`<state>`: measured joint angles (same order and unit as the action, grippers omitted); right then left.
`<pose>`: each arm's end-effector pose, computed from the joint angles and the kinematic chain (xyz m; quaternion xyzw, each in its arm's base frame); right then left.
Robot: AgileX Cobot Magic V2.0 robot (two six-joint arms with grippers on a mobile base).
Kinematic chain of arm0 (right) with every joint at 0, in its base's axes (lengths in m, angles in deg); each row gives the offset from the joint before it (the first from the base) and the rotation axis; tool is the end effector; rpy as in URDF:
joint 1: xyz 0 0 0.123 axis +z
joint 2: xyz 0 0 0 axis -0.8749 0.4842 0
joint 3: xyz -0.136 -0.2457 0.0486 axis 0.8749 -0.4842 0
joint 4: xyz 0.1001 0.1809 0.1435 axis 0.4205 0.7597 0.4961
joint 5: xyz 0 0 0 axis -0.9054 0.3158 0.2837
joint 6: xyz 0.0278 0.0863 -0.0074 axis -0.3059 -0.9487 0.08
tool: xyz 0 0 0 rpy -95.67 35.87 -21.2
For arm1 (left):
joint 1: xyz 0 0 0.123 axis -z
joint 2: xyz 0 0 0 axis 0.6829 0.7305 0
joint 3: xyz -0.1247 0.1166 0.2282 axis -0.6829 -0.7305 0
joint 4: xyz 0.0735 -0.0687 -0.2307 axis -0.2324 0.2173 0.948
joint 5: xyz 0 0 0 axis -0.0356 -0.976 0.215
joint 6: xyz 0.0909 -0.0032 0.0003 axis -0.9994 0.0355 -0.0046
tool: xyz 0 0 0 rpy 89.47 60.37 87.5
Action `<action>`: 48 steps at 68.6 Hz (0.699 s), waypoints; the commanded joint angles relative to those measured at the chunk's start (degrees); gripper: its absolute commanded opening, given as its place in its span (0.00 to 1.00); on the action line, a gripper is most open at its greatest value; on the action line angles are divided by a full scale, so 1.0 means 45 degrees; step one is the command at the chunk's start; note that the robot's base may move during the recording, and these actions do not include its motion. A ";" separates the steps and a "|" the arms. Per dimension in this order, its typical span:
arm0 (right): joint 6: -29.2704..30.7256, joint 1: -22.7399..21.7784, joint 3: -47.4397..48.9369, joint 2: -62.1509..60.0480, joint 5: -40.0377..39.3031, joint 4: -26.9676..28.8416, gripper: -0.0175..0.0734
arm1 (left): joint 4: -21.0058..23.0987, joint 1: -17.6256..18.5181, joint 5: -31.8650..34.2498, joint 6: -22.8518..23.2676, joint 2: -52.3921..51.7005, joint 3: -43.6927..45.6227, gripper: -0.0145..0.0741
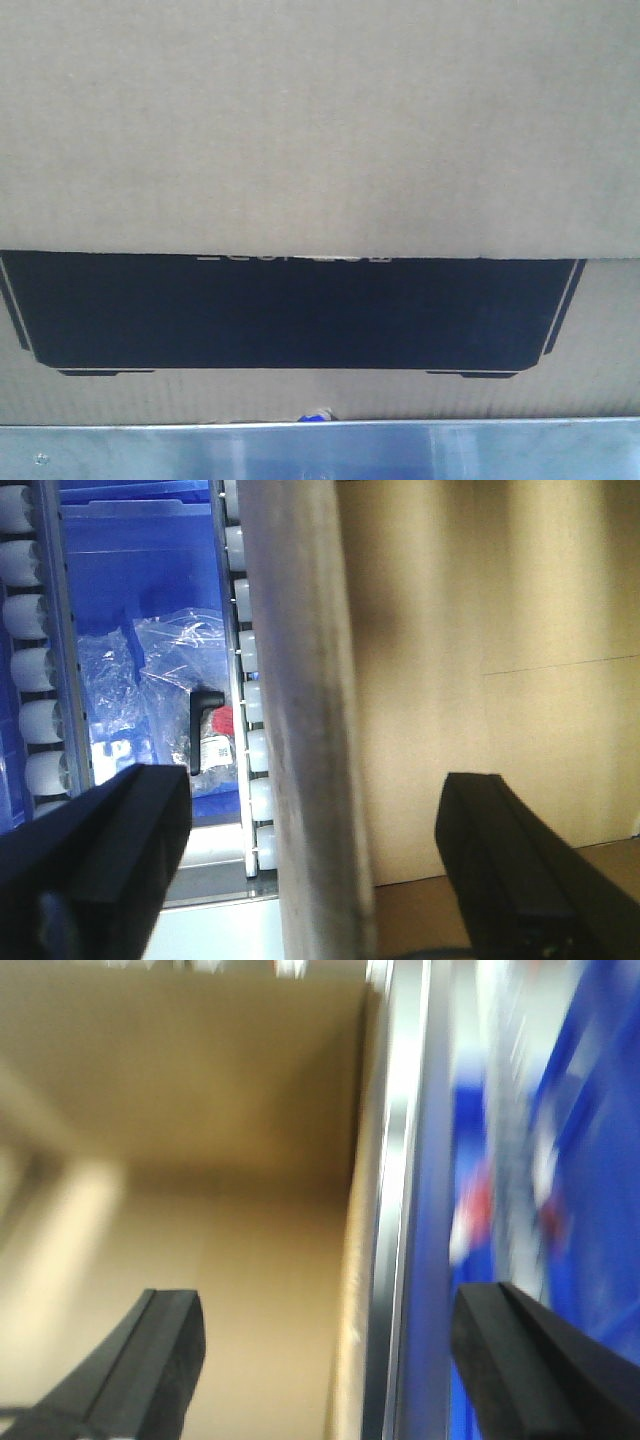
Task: Grab box from left shelf to table start
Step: 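Close both grippers onto the box's side walls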
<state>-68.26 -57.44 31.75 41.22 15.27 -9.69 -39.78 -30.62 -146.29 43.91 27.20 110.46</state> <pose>0.1250 0.0195 0.4061 -0.0313 0.8667 0.0864 0.4903 0.2348 -0.0559 0.3996 0.0870 0.9573 -0.0578 0.2696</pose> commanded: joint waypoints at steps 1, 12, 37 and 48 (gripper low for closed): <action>0.0057 0.0003 0.1568 0.1421 0.0695 -0.0075 0.86 | 0.0015 0.0076 0.0522 0.0127 -0.0277 0.0431 0.63; 0.0034 0.0003 0.3288 0.3462 0.2317 -0.0756 0.86 | 0.0015 0.0076 0.0522 0.0127 -0.0277 0.0431 0.63; 0.0021 0.0003 0.3995 0.6272 0.2438 -0.1005 0.86 | 0.0015 0.0076 0.0522 0.0127 -0.0277 0.0431 0.63; 0.0021 0.0003 0.3995 0.6985 0.2438 -0.1005 0.85 | 0.0015 0.0076 0.0522 0.0127 -0.0277 0.0431 0.63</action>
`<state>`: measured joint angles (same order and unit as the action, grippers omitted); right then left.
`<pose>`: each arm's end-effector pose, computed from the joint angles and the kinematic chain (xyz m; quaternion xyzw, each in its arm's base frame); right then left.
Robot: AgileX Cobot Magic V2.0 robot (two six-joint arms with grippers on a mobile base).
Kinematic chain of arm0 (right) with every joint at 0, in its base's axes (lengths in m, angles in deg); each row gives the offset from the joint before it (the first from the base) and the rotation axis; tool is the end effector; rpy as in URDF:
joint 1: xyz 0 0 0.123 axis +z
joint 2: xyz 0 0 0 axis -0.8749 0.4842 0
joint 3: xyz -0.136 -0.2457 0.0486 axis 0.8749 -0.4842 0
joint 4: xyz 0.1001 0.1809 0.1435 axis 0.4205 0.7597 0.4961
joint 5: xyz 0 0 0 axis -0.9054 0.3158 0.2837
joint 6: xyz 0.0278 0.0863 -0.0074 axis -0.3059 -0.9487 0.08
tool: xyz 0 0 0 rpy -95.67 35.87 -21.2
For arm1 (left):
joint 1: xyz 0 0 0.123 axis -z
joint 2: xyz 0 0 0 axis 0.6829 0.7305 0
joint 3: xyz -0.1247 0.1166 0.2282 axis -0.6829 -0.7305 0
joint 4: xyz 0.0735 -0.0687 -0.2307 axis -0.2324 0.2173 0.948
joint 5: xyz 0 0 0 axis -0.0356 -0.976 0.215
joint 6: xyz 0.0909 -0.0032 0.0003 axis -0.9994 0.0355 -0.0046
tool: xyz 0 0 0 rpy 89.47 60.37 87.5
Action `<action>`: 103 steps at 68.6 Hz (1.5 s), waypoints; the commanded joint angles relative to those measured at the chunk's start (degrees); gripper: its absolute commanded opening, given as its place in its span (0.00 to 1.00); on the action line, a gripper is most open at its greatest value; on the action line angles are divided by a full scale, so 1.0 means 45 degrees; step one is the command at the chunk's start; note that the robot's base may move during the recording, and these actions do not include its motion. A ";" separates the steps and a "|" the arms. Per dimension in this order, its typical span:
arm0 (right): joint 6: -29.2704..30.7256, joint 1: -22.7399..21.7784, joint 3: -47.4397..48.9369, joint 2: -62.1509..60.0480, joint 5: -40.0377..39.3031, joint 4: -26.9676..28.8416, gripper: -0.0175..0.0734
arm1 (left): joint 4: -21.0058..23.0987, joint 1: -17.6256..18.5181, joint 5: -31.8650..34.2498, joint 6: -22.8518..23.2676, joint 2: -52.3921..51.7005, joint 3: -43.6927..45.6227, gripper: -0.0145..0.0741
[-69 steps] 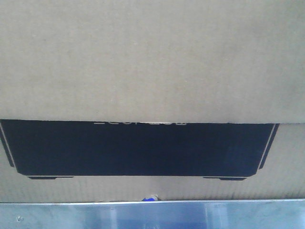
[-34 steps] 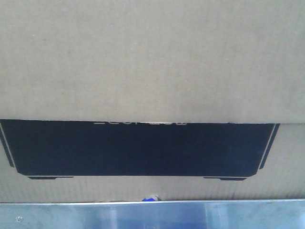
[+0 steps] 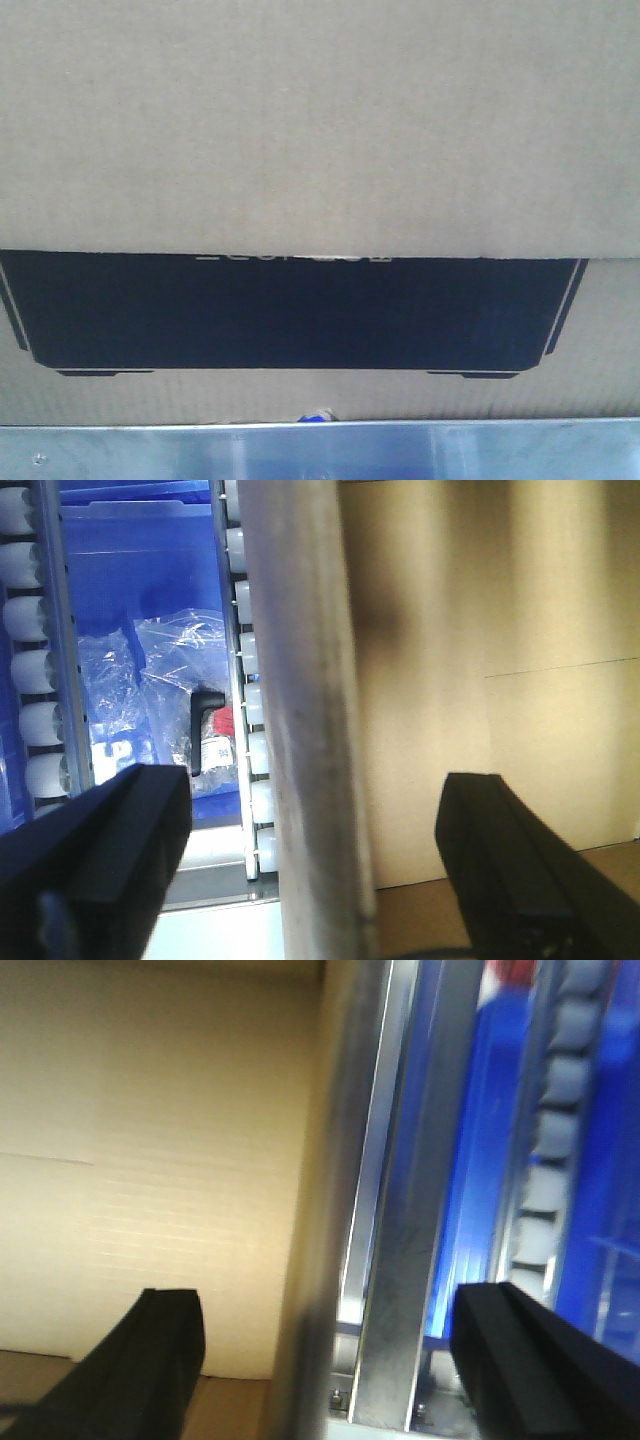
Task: Grab box from left shelf to table start
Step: 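Close both grippers onto the box's side walls, then lift the box with both grippers and pull it off the shelf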
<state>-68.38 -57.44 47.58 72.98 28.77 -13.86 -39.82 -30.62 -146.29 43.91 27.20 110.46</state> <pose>0.2565 0.0236 0.3679 -0.0402 0.9650 0.0479 0.2549 0.2348 -0.0559 0.3996 0.0870 0.9573 -0.0575 0.2696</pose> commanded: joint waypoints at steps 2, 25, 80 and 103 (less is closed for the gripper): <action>0.0050 0.0003 0.0476 -0.0040 -0.0566 -0.0078 0.84 | 0.0024 0.0076 0.0522 0.0127 -0.0277 0.0431 0.63; 0.0050 0.0003 0.0476 0.0003 -0.0591 -0.0147 0.25 | 0.0024 0.0076 0.0546 0.0127 -0.0277 0.0431 0.32; -0.0058 0.0052 -0.0163 -0.3516 -0.1048 0.0090 0.26 | 0.0916 0.0076 0.1720 0.0738 -0.4083 -0.0790 0.06; -0.0058 0.0052 -0.3485 -0.7366 -0.2723 0.0611 0.26 | 0.0865 0.0076 0.3358 0.0788 -0.8307 -0.4013 0.06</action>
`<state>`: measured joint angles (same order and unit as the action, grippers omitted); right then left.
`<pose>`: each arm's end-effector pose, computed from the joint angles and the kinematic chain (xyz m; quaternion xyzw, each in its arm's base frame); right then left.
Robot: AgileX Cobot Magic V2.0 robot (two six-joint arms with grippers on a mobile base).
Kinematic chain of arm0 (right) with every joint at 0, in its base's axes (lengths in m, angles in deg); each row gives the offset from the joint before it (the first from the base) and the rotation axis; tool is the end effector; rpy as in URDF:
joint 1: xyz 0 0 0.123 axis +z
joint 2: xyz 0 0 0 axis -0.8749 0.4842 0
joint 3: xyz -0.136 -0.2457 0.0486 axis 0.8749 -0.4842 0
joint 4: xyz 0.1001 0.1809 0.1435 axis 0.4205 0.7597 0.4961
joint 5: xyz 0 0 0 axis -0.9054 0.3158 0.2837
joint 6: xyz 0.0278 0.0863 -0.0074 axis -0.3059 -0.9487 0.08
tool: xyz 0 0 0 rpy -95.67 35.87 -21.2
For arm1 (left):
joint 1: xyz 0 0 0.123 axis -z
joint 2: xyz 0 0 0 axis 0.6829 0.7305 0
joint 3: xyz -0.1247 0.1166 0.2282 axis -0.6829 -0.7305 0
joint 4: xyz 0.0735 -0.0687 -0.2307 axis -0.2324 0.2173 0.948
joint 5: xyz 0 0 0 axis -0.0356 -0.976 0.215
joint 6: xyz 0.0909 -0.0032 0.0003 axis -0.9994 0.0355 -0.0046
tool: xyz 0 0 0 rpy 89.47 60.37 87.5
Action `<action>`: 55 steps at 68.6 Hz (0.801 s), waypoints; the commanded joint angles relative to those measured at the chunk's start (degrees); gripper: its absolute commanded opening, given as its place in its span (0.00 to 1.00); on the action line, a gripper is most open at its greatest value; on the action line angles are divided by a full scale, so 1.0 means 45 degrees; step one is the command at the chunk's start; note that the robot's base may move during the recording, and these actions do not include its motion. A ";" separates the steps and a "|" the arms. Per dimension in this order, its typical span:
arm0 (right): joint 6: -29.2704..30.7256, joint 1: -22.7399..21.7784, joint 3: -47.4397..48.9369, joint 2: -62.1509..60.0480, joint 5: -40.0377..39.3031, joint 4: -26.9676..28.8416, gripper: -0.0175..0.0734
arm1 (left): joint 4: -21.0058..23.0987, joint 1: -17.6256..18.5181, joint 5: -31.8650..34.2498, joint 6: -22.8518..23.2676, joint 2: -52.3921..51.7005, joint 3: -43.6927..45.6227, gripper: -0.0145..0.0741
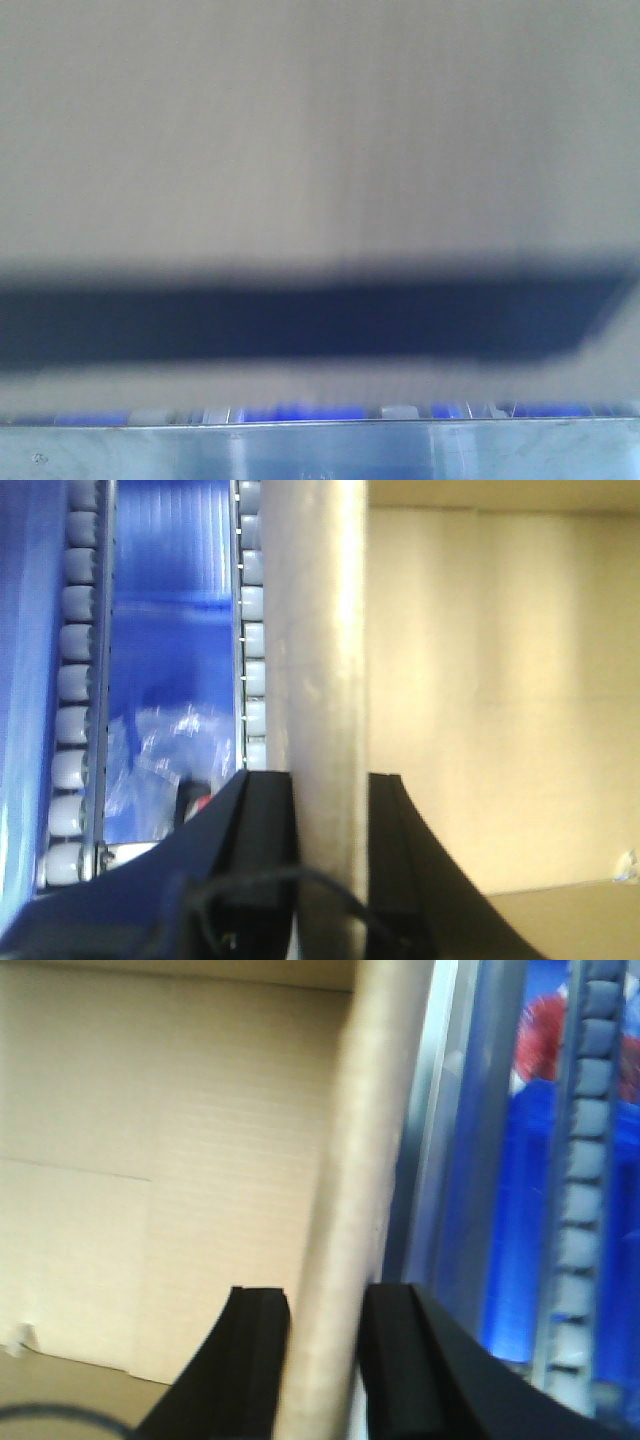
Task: Grab box from left shelf to table start
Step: 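Lift the box with both grippers and pull it off the shelf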
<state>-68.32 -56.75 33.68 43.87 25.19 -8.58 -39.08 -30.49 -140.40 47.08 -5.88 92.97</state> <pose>0.1262 0.0240 0.3981 -0.0441 0.9072 0.0985 0.4067 0.0889 -0.0248 0.4132 0.0592 0.8911 -0.0983 0.4391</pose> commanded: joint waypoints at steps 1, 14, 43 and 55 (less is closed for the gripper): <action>-0.0071 -0.0102 -0.0471 -0.1074 -0.1955 -0.0564 0.26 | 0.0700 0.0046 0.2080 0.0083 -0.1033 -0.0179 0.06; -0.0071 -0.0102 -0.2001 -0.3326 -0.2669 -0.0275 0.26 | 0.0700 0.0046 0.2775 0.0000 -0.2780 -0.1208 0.06; -0.0071 -0.0102 -0.2464 -0.6861 -0.2827 0.0703 0.26 | 0.0748 0.0046 0.2976 -0.0022 -0.5570 -0.1404 0.06; -0.0071 -0.0102 -0.2464 -0.7527 -0.2827 0.1090 0.26 | 0.0748 0.0046 0.2976 -0.0022 -0.6600 -0.1404 0.06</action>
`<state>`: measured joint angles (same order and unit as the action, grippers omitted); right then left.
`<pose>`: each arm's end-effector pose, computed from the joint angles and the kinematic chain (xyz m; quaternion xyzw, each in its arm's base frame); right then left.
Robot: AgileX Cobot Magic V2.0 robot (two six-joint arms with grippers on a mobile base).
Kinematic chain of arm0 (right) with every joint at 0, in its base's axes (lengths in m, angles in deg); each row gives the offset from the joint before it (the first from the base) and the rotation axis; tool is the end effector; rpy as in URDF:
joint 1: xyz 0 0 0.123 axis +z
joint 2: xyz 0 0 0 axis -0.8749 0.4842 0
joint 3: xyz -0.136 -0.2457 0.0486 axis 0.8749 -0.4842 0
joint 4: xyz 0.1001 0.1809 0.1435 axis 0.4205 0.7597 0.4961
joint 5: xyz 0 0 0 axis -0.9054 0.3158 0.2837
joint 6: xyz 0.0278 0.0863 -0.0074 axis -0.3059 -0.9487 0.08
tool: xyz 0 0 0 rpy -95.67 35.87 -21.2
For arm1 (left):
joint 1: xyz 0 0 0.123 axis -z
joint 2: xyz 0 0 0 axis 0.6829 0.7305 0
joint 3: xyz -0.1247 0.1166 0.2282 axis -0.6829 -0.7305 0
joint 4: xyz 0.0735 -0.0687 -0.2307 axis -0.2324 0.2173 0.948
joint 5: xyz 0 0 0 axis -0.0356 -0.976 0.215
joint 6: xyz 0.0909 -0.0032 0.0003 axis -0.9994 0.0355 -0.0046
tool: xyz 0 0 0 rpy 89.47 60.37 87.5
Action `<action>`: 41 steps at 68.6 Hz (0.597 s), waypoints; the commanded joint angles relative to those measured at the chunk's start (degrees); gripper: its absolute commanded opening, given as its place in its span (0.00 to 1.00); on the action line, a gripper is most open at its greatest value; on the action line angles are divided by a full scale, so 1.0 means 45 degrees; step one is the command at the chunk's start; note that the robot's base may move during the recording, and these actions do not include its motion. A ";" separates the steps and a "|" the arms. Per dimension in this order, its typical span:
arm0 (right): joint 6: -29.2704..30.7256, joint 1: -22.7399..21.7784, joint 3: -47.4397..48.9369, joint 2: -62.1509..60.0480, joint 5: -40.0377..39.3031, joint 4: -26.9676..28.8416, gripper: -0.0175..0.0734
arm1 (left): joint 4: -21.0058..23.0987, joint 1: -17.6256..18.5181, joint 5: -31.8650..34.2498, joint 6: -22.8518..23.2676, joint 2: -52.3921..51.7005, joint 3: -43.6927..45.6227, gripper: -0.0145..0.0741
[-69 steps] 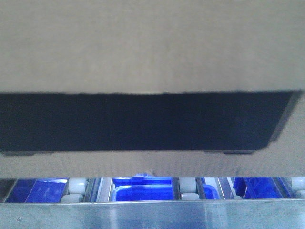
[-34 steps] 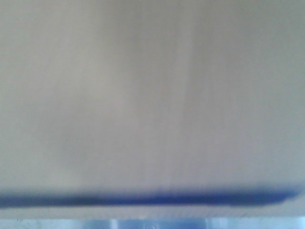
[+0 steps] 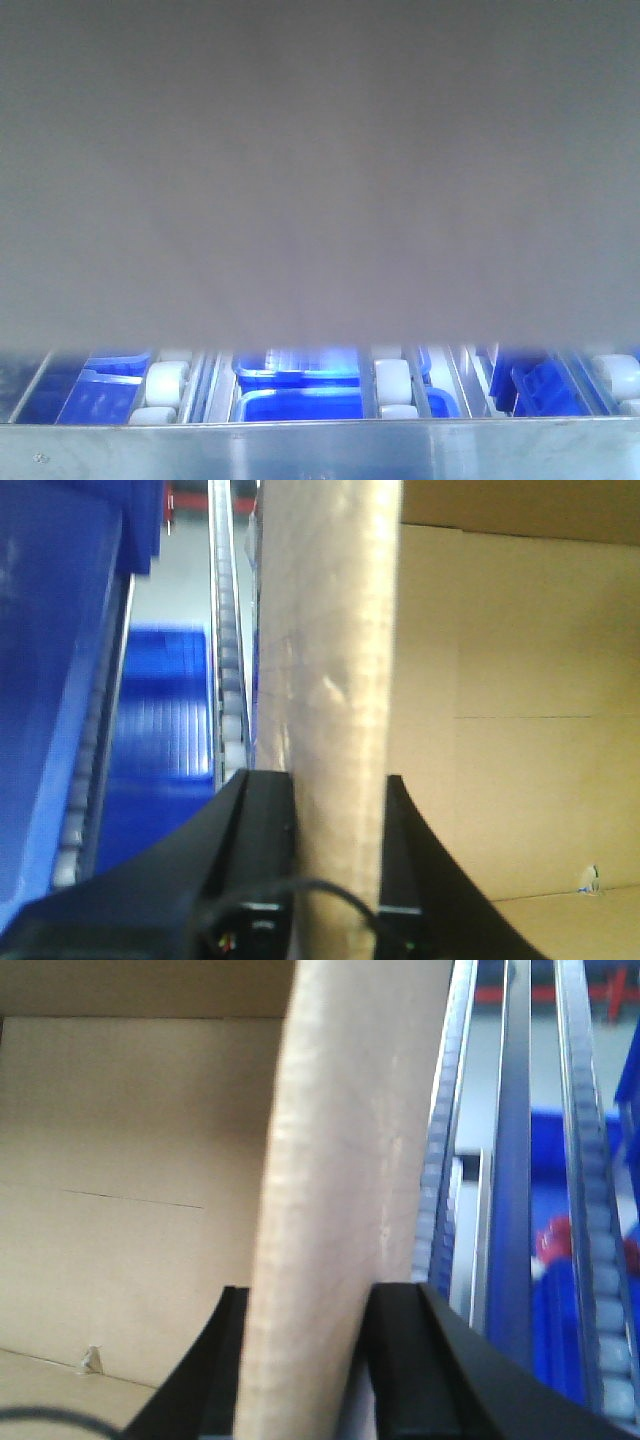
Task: Grab box from left shelf to table start
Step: 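Lift the box with both grippers and pull it off the shelf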
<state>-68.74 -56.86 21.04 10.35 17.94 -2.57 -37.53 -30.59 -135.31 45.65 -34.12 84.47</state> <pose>-0.0060 0.0205 0.3816 -0.0459 0.7756 0.1561 0.6099 -0.0269 -0.0009 0.3964 0.0661 0.7725 -0.1307 0.6179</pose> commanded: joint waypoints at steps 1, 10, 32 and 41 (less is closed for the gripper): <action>0.0021 -0.0078 0.0346 -0.0116 -0.1217 -0.0244 0.26 | 0.0403 0.0070 0.1843 0.0297 -0.0383 0.0483 0.06; 0.0021 -0.0078 0.0346 -0.0219 -0.1205 -0.0244 0.26 | 0.0403 0.0070 0.1843 0.0297 -0.0759 0.0483 0.06; 0.0021 -0.0078 0.0346 -0.0219 -0.1205 -0.0244 0.26 | 0.0568 0.0070 0.1821 0.0297 -0.0754 0.0483 0.06; 0.0021 -0.0078 0.0346 -0.0219 -0.1193 -0.0244 0.26 | 0.0652 0.0070 0.1821 0.0297 -0.0754 0.0483 0.06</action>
<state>-68.35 -56.86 21.04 8.44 17.13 -1.43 -37.63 -30.77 -134.83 45.42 -37.95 84.47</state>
